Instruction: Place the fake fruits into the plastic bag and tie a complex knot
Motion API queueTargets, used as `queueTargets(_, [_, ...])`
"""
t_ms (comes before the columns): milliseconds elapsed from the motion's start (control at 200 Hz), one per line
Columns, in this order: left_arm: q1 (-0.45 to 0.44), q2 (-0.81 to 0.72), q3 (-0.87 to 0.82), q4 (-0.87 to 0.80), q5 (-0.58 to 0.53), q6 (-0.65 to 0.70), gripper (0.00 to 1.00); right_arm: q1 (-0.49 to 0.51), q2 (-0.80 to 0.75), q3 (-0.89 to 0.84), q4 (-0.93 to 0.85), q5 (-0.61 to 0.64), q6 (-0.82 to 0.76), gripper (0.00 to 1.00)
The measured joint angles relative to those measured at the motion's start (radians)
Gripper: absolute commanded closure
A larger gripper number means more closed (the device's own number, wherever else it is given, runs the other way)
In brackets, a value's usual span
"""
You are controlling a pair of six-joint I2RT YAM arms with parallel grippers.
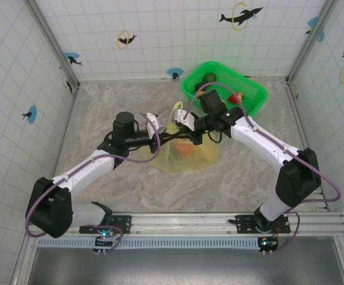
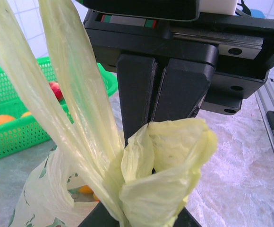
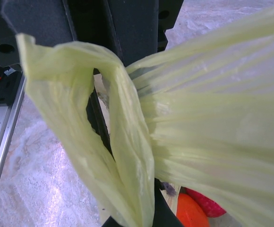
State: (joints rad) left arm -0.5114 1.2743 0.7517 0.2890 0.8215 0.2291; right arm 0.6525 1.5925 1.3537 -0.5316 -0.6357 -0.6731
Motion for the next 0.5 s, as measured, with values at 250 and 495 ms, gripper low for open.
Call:
queueTargets(250, [0.0,-0.023,-0.026,0.04,-0.003,-0.01,0.89,-0.002,-0.023,-0.036,0.052,-0.021,0.017,1.0])
queueTargets(495, [0.008,-0.031,-0.037,0.106,0.013,-0.12,0.77,-0.003,-0.042,-0.096,0.145,-0.013,0.002,1.0])
